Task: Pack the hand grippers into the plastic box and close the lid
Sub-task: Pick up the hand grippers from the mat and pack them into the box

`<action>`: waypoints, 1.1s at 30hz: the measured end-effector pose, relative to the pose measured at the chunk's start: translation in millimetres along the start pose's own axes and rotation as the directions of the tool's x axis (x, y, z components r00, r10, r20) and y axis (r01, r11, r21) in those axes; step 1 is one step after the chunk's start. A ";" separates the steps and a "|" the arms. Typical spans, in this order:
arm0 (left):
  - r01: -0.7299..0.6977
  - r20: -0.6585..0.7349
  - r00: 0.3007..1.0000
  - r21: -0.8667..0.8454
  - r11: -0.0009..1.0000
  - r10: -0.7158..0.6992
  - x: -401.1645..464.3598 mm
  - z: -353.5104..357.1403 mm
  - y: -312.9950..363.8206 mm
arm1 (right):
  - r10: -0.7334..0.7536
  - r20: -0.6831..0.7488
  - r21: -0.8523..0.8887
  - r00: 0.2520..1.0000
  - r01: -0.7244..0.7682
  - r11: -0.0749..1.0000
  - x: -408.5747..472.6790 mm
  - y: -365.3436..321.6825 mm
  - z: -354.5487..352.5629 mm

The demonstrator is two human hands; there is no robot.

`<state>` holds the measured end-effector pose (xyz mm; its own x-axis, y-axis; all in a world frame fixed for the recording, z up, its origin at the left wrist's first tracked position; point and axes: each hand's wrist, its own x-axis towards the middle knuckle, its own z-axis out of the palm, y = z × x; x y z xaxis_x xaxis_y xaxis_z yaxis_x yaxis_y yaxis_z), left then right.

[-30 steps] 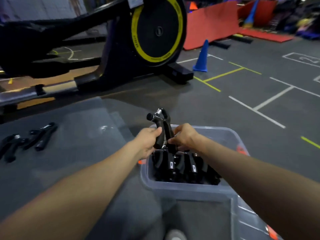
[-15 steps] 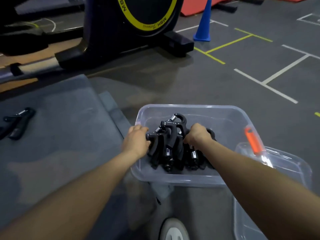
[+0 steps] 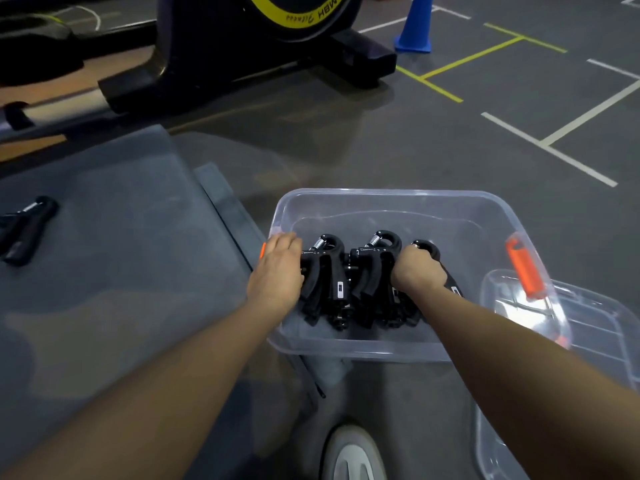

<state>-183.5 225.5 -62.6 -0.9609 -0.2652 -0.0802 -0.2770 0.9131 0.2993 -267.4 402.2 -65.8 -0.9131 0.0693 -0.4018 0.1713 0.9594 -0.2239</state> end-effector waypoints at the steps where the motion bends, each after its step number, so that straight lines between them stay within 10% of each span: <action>1: 0.007 0.000 1.000 -0.009 1.000 -0.007 -0.4 -1.4 0.8 | -0.006 -0.005 -0.010 1.000 0.006 1.000 -1.1 0.4 0.2; 22: 0.064 -0.016 0.998 -0.079 0.995 -0.065 3.8 -5.8 -16.4 | -0.185 0.057 -0.034 0.981 0.187 0.982 -5.2 -0.8 1.5; 33: 0.344 -0.089 0.927 -0.190 0.919 -0.365 -42.2 -124.4 -111.7 | -0.601 0.016 0.188 0.799 0.588 0.787 -96.2 -190.3 -16.4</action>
<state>-111.3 96.2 25.7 -0.7886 -0.6068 -0.0993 -0.5843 0.6893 0.4282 -218.3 217.4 30.1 -0.8265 -0.5260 -0.2007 -0.3330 0.7441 -0.5791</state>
